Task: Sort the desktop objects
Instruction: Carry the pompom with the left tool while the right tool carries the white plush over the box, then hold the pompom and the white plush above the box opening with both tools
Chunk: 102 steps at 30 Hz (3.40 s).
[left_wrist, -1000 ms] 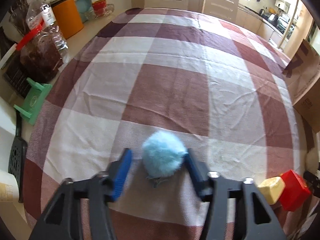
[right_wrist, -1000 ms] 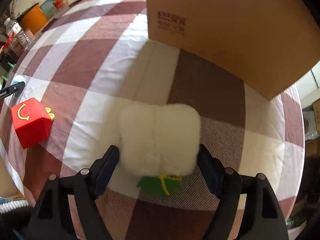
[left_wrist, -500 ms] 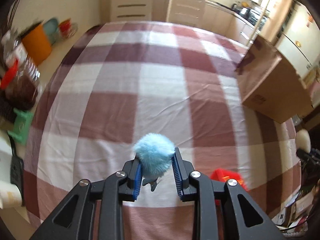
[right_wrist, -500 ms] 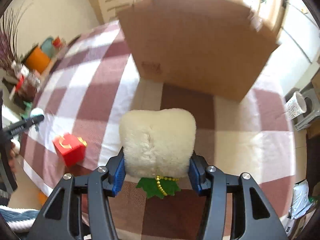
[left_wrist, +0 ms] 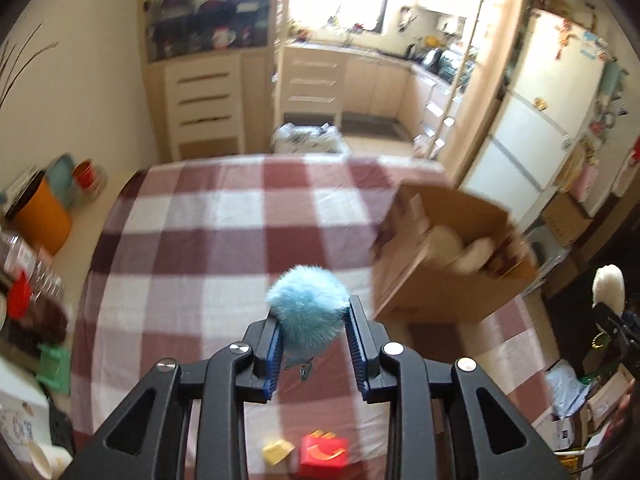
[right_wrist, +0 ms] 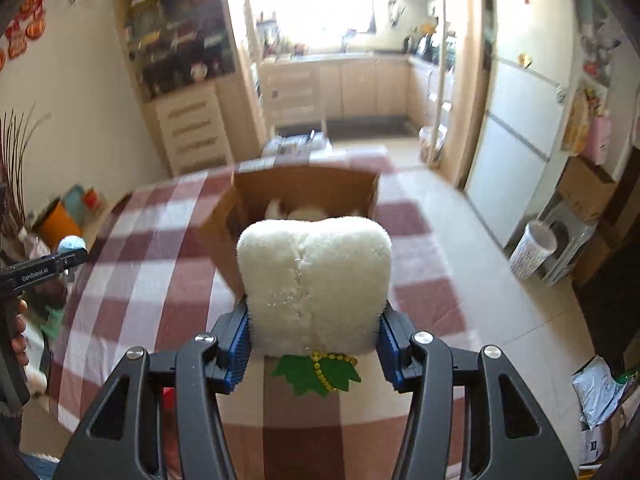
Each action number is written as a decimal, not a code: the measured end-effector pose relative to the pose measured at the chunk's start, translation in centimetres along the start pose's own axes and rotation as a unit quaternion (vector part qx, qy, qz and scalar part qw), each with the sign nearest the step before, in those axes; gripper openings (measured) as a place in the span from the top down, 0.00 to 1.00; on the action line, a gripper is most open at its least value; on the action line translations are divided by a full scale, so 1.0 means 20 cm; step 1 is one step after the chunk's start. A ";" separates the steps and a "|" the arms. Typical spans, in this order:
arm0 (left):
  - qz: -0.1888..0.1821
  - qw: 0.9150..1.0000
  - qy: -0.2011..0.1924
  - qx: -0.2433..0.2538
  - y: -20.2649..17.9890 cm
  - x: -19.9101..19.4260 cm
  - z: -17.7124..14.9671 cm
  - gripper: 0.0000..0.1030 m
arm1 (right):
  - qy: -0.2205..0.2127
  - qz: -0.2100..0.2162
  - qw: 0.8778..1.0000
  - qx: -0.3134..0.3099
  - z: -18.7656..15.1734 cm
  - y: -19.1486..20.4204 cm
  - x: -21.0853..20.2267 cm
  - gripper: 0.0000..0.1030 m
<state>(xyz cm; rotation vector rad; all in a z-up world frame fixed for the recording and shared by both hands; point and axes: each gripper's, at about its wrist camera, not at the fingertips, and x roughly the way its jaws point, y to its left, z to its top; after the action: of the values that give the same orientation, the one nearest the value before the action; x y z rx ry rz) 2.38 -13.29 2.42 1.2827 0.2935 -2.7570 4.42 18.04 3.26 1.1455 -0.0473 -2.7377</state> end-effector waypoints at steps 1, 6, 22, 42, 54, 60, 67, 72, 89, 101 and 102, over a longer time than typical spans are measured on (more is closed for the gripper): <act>-0.007 1.000 -0.006 0.004 -0.04 -0.02 0.04 0.72 | -0.012 -0.001 1.000 0.004 0.03 -0.01 -0.04 0.48; -0.016 0.999 -0.035 0.024 -0.22 -0.08 0.22 0.72 | -0.059 -0.007 0.998 0.007 0.18 -0.05 -0.17 0.48; -0.017 0.995 -0.046 0.081 -0.64 -0.07 0.52 0.72 | -0.116 0.004 0.993 -0.008 0.44 0.01 -0.20 0.47; 0.032 0.994 -0.007 0.104 -0.71 0.26 0.65 0.72 | -0.087 -0.020 0.996 -0.004 0.55 0.03 0.11 0.47; 0.059 0.994 0.012 0.094 -0.69 0.35 0.67 0.72 | -0.066 -0.019 0.998 -0.004 0.54 0.03 0.23 0.47; 0.067 0.993 0.026 0.091 -0.68 0.41 0.66 0.72 | -0.058 -0.020 0.998 -0.005 0.54 0.04 0.27 0.47; 0.070 0.992 0.033 0.098 -0.70 0.45 0.66 0.72 | -0.052 -0.023 0.998 -0.001 0.55 0.03 0.30 0.47; 0.070 0.992 0.036 0.101 -0.71 0.46 0.67 0.72 | -0.050 -0.023 0.998 -0.002 0.55 0.02 0.31 0.47; 0.054 0.993 0.034 0.098 -0.73 0.45 0.72 0.72 | -0.060 -0.015 0.998 -0.016 0.59 0.06 0.31 0.47; 0.044 0.993 0.038 0.101 -0.76 0.46 0.72 0.72 | -0.058 -0.014 0.998 -0.017 0.59 0.06 0.31 0.47; 0.044 0.993 0.038 0.102 -0.76 0.46 0.72 0.72 | -0.059 -0.014 0.998 -0.017 0.59 0.06 0.31 0.47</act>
<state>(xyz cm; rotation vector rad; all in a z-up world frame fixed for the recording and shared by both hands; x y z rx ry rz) -16.79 -1.39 6.59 1.4103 -0.0397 -2.7256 -8.08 15.33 7.34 0.9833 -0.0006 -2.8162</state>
